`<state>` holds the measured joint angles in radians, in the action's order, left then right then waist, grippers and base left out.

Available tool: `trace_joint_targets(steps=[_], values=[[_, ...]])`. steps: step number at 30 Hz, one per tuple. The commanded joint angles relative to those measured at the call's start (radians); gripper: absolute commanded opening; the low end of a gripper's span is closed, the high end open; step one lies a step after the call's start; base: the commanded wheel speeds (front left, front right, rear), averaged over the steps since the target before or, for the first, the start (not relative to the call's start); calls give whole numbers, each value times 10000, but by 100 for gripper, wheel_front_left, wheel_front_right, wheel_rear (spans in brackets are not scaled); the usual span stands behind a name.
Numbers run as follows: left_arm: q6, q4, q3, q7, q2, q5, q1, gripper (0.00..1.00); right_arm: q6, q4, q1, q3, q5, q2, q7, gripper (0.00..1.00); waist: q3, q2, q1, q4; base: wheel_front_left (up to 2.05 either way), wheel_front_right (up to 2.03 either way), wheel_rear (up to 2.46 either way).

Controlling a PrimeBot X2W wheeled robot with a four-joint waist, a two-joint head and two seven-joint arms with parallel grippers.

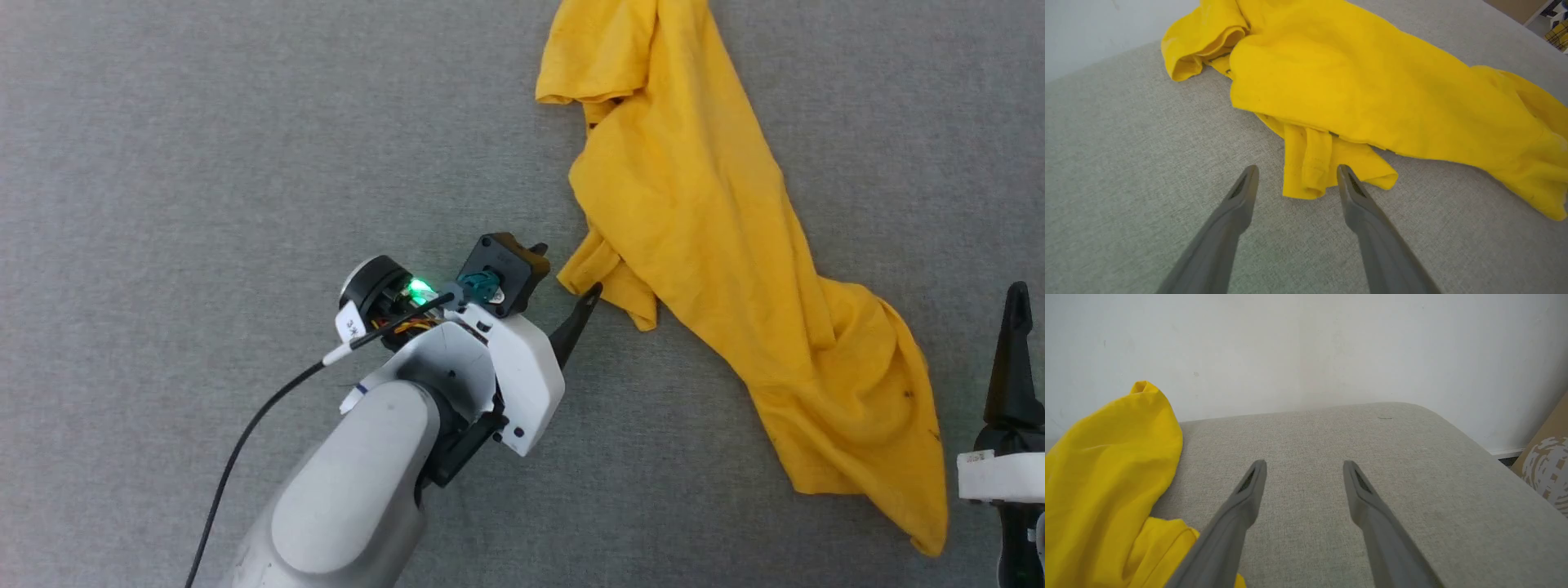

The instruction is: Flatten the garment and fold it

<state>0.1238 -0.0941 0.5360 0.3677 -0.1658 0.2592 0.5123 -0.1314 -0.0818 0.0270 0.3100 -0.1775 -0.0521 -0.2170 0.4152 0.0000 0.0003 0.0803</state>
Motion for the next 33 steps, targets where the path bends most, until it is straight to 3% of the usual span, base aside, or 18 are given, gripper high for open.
trace_joint_targets(steps=[1, 13, 14, 15, 16, 25, 33], values=[[67, -44, 81, 97, -84, 98, 194, 100, 7, 54, 140, -1, -31, 18, -83, 100, 134, 0, -3, -175, 0, 0, 0], [-54, -940, 224, 284, -30, 485, 239, 100, 7, 633, 288, -266, -209, 18, -311, 100, 76, 0, -3, -585, 0, 0, 0], [-76, -1141, 198, 183, 25, 515, 271, 60, 7, 666, 313, -275, -217, 18, -323, 100, 79, 0, -3, -597, 0, 0, 0], [-73, -1339, 204, 51, 60, 512, 326, 5, 7, 702, 337, -285, -225, 18, -334, 100, 80, 0, -3, -608, 0, 0, 0], [-82, -1529, 176, -103, 107, 536, 365, 0, 7, 743, 360, -295, -226, 18, -346, 100, 75, 0, -3, -617, 0, 0, 0], [-37, -2482, 117, -934, 309, 995, 539, 0, 7, 902, 375, -143, -124, 18, -402, 100, -215, 0, -3, -433, 0, 0, 0], [-122, -1346, -469, -1410, 334, 1892, -39, 0, 7, 960, 249, -176, -30, 18, -350, 100, -922, 0, -3, -8, 0, 0, 0]])
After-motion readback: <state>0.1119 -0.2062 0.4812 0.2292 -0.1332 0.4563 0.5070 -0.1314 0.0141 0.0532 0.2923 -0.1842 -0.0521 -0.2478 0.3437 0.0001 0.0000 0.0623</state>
